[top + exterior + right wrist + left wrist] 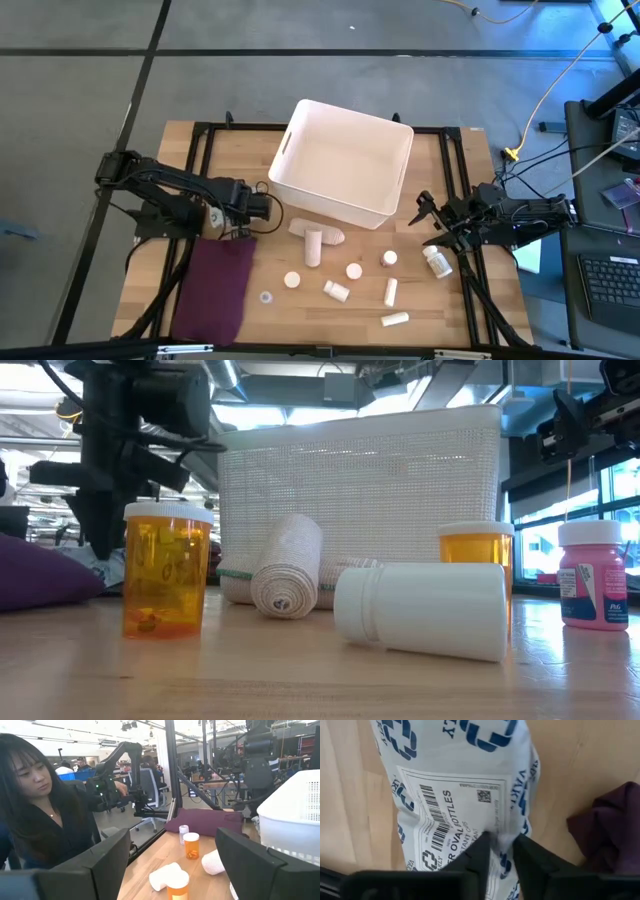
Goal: Pick & place medical supplies in basket/bin
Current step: Put the blue mailer bag into the white bin
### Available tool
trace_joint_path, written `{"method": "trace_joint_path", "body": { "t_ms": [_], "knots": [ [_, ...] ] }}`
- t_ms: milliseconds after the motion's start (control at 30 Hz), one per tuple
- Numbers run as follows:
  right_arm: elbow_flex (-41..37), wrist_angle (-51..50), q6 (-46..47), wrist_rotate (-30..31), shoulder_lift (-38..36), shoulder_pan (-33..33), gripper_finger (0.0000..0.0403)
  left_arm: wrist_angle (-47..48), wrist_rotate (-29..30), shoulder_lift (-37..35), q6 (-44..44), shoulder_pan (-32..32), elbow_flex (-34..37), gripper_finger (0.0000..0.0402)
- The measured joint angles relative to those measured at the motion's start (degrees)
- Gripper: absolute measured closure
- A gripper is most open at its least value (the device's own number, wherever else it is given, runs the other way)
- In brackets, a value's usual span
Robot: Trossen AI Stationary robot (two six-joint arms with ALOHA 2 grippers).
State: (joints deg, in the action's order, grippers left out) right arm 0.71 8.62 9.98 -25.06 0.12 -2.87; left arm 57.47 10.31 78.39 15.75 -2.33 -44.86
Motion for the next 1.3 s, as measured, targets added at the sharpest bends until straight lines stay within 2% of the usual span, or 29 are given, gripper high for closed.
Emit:
{"method": "trace_joint_path", "body": {
  "t_ms": [133, 400, 600, 1033, 1300],
  "knots": [
    [0.0, 0.0, 0.0, 0.0, 0.0, 0.01, 0.0108, -0.04, -1.9, -0.31, 0.03, 0.0, -0.04, 0.0394],
    [0.0, 0.0, 0.0, 0.0, 0.0, 0.02, 0.0108, 0.24, -2.51, -0.77, -1.31, 0.0, -0.11, 0.0401],
    [0.0, 0.01, 0.0, 0.02, 0.0, 0.0, 0.0108, 3.13, -4.27, -3.83, -1.64, 0.0, -2.04, 0.0401],
    [0.0, 0.02, 0.0, 0.0, 0.0, 0.0, 0.0108, 18.34, -3.85, -12.69, -1.9, 0.0, -21.96, 0.0401],
    [0.0, -0.06, 0.0, 0.02, 0.02, 0.02, 0.0108, 27.89, -2.99, -15.53, 1.71, 0.0, -35.59, 0.04]
  ]
}}
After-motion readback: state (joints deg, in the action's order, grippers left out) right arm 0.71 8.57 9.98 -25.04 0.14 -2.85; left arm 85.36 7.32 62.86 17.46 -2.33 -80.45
